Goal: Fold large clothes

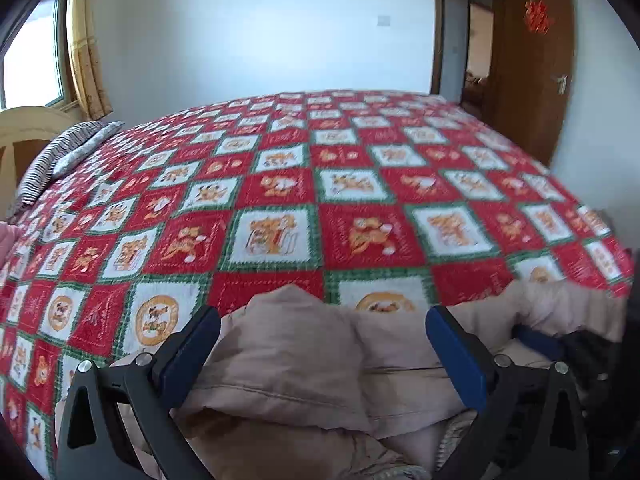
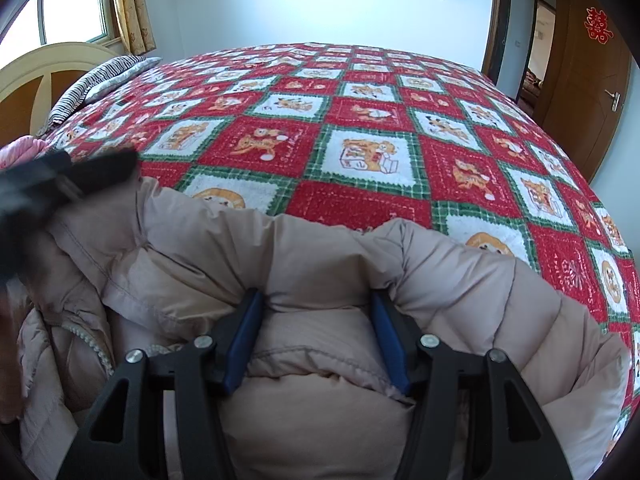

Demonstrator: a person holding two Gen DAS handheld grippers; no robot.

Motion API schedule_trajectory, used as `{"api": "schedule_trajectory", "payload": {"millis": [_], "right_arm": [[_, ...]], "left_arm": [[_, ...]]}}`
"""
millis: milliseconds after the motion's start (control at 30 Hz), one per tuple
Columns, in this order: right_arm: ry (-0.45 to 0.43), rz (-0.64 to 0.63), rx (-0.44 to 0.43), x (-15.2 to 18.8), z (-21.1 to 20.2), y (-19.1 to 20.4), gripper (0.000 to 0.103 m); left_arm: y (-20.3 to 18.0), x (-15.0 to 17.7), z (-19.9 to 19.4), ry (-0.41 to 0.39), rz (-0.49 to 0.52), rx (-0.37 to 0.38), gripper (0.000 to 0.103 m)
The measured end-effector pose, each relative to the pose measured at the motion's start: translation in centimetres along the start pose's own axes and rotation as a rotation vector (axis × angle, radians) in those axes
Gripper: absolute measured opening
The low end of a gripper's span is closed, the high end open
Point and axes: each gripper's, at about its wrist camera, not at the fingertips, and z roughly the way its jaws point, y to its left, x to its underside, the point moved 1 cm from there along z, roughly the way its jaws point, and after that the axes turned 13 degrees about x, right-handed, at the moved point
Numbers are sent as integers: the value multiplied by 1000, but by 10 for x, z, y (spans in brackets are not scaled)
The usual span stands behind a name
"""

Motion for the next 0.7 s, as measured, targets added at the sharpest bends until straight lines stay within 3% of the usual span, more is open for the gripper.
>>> {"api": "schedule_trajectory", "payload": {"millis": [100, 167, 233, 367, 467, 533, 567, 633, 700], "right_arm": [[-6, 20, -19, 1, -1, -4, 59], [-7, 21, -21, 0, 0, -4, 59], [-8, 24, -25, 0, 0, -4, 59], [-21, 32, -17, 0, -4, -6, 58], [-16, 50, -27, -2, -18, -15, 58], [-38, 92, -31, 1, -31, -30, 64], [-52, 111, -11, 2, -34, -36, 73], [-47, 134, 37, 6, -32, -48, 74], [-8, 153, 24, 8, -21, -50, 74]], "left_arm": [[21, 11, 6, 3, -115, 54, 102], [34, 12, -15, -102, -186, 150, 102], [36, 7, -31, -151, -197, 161, 102], [13, -7, -36, -98, -125, 154, 102], [-8, -10, -43, -112, -69, 162, 102], [-16, -11, -45, -130, -33, 165, 102], [-18, -10, -41, -125, -23, 167, 102], [-16, -4, -19, -51, -27, 148, 102], [-8, 8, 5, 33, -58, 133, 102]]}}
